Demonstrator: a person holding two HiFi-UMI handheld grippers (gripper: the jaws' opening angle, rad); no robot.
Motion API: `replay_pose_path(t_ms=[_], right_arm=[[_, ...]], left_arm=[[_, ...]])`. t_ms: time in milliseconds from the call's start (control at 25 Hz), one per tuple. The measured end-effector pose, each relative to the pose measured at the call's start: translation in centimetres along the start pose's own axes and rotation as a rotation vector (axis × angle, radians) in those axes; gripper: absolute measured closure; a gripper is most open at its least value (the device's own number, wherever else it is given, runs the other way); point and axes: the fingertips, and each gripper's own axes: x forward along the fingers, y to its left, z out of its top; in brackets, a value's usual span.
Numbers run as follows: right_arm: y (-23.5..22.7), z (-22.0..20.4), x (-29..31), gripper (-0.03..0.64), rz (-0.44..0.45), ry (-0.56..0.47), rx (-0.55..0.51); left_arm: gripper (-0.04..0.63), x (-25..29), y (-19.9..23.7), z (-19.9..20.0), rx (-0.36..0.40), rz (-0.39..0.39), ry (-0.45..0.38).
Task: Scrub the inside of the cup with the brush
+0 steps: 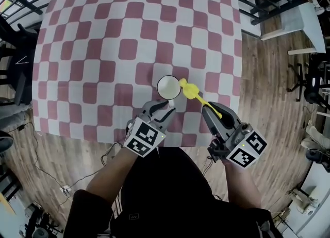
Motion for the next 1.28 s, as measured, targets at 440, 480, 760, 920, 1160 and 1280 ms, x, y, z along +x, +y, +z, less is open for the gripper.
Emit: replay_pose_path(t_ms=[440,480,760,920,1160,1280], right_arm=[[-1.1,-1.2,-1.0,0.572,-0.029,-0.003,0.028],[-1.1,-1.2,-1.2,0.572,-0.03,-0.005,0.027],[-1.0,0.1,-2.8,0.572,-0.007,-0.023,0.012],[0.3,1.8,-3.6,0.572,0.033,-0.034,-0.02],[3.3,5.2,-4.6,0.572,0.136,-0.023,-0.12],[4.1,6.4,-4.1,0.572,0.139,-0.033,-0.126]], left_arm=[[0.526,2.1,0.0,-0.5,0.071,0.047,-0.057],[0.536,2.1,-0.1,-0.4,0.085,0.047,-0.058],[0.554,1.3,-0.3,2.6,0.039,0.015,-0.11],[0.554,-1.3,-1.7,4.8,0.115,0.015,-0.114],[0.546,-6.6,-7.2,8.3,0.204,-0.073,-0.174],[0.548,-8.9,-8.2,10.0,0.111,-0.179,-0.276]])
